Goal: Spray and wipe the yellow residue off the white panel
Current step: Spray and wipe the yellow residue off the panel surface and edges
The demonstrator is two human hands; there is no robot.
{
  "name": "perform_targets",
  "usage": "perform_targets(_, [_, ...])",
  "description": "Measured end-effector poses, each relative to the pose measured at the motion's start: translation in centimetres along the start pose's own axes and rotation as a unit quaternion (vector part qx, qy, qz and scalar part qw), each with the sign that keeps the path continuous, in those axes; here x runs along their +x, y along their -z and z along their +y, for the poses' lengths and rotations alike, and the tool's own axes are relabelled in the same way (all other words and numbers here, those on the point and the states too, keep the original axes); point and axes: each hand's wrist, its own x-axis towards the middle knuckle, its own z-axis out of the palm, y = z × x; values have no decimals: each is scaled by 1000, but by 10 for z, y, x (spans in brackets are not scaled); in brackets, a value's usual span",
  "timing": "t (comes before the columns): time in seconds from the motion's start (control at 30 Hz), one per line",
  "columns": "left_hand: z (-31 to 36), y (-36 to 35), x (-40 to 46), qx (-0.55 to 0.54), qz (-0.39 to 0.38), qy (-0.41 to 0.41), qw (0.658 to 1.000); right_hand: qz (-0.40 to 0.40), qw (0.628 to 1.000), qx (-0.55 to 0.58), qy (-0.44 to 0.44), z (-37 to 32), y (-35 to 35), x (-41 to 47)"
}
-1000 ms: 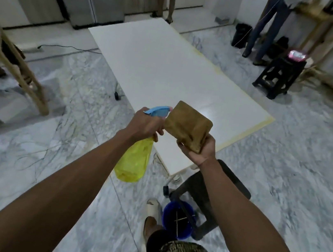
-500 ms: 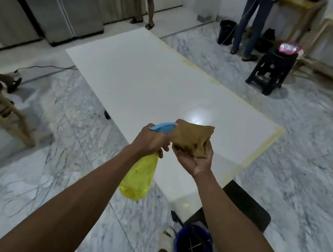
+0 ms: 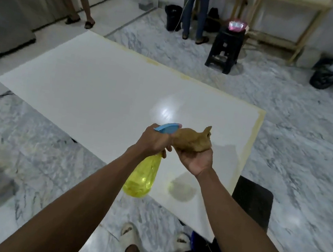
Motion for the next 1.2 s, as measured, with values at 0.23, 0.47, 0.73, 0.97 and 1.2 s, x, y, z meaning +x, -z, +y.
perform_targets(0.23, [6,27,42,53,-92,-20,994,56,992,41,102,9,-21,6])
perform_targets(0.47, [17,16,76,94,-156,-33,983,66,982,87,154,8,-6,-3])
perform_targets(0.73, [41,-20,114,105,-202,-56,972,17,953,167,253,-19,14,8])
perform_targets(0.97, [64,-65,158,143,-219,-30,965,33,959,158,235,-74,30,32])
perform_targets(1.2, [69,-113,218,177,-198,-2,964,67,961,156,218,-131,52,54])
